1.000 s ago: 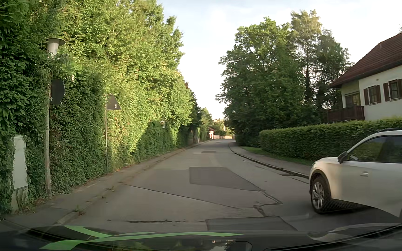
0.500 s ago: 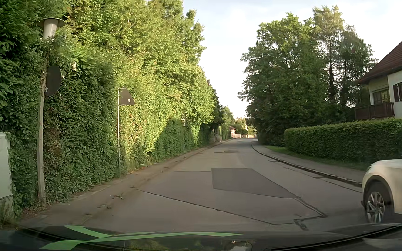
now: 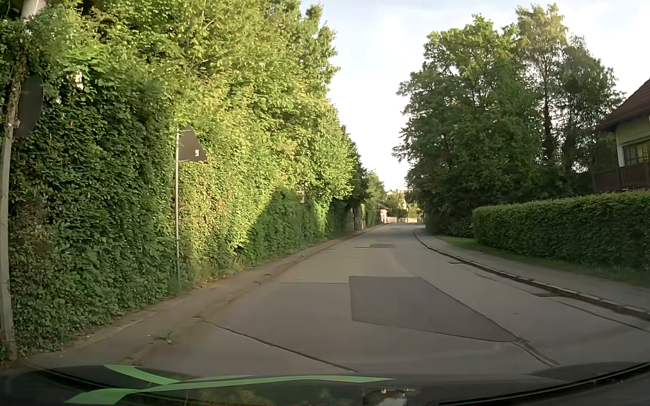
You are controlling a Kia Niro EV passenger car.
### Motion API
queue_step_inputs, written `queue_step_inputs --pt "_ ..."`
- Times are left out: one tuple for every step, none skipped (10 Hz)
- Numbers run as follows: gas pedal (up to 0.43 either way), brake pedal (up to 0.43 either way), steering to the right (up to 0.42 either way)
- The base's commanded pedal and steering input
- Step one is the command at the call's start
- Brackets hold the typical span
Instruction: Follow the waypoints while adhering to traffic rules and regulations
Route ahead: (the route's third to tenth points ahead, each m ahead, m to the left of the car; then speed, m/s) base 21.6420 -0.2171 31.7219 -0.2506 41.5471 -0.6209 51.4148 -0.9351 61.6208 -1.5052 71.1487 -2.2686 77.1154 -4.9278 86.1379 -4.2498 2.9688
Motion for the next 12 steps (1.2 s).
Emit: queue_step_inputs --pt "0.098 0.000 0.010" --pt "0.098 0.000 0.022" --pt "0.098 0.000 0.033" --pt "0.098 0.000 0.032" --pt "0.098 0.000 0.025" --pt "0.098 0.000 0.017" --pt "0.098 0.000 0.009" --pt "0.098 0.000 0.003" --pt "0.098 0.000 -0.001" --pt "0.098 0.000 -0.003" --pt "0.098 0.000 -0.003" --pt "0.098 0.000 -0.001"
